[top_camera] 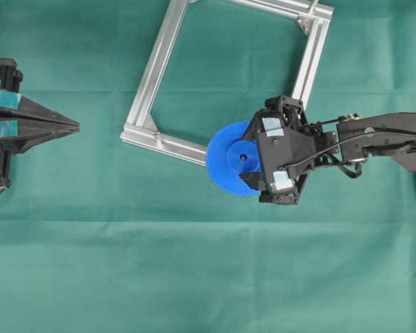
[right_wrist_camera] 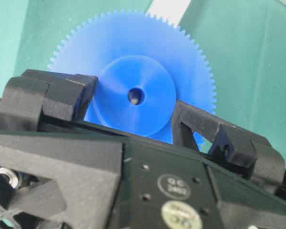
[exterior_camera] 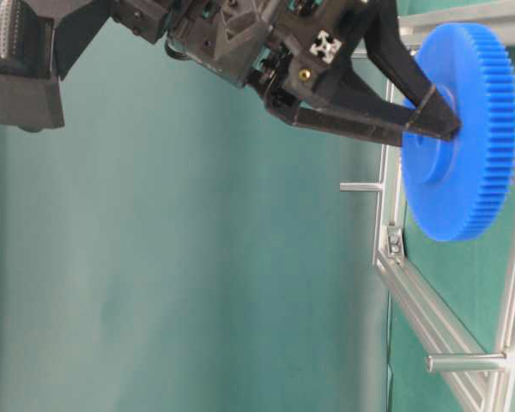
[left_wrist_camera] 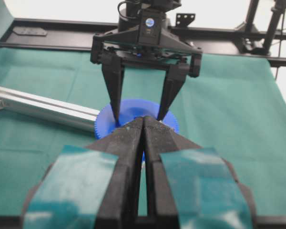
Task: Find the location of the shaft and insert the gear.
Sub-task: 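Align the gear's center hole with the metal shaft and push it on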
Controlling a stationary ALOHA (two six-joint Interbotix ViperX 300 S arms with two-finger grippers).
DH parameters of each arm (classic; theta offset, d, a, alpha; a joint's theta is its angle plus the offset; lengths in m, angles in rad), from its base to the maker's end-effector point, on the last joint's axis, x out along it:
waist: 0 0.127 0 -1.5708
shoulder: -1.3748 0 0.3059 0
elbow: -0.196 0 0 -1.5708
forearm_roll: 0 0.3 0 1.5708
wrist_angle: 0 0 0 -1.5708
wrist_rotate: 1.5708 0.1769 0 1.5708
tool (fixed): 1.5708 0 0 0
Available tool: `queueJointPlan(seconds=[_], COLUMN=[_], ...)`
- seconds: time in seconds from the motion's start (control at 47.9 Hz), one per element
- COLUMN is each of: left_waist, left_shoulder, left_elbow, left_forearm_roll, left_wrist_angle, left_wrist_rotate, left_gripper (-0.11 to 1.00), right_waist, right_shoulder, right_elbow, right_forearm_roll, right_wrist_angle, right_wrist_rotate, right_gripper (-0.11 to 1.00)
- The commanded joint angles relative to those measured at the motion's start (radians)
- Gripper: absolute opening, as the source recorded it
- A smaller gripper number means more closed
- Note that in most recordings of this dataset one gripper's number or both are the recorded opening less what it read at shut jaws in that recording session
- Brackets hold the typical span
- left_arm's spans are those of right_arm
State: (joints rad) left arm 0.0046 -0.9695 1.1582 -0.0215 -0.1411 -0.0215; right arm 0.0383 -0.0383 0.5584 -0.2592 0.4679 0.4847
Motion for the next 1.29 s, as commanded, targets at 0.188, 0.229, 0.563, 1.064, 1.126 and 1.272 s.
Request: queueJointPlan(seconds=[0.188,0.229,0.563,1.064,1.126,1.272], left_waist=[0.003,0.003,0.003,0.003,0.003,0.003], left_shoulder=[0.005,0.005,0.005,0.005,0.005,0.005], left_elbow=[-0.031,-0.031,-0.031,-0.031,-0.031,-0.031], left_forearm_roll=[-0.002,-0.002,-0.002,-0.002,-0.002,-0.002], left_wrist_angle=[0.000,0.002,0.005,0.006,0.006,0.008], left_wrist_rotate=[-0.002,-0.002,-0.002,-0.002,-0.002,-0.002], left_gripper=[0.01,0.01,0.01,0.01,0.01,0.01], right_waist=[-0.014,-0.014,-0.014,-0.028,-0.028,-0.028], right_shoulder=[-0.006,-0.006,-0.006,-0.006,-0.006,-0.006], right_elbow=[-0.017,-0.015,-0.003,0.009,0.012,0.018], right_forearm_roll=[-0.005,-0.005,0.008,0.009,0.009,0.009], right_wrist_angle=[-0.008,-0.008,-0.008,-0.012,-0.015,-0.037], right_wrist_rotate=[0.000,0.000,0.005,0.112,0.118,0.127], right_gripper=[0.69,0.69,0.69,0.69,0.69,0.69])
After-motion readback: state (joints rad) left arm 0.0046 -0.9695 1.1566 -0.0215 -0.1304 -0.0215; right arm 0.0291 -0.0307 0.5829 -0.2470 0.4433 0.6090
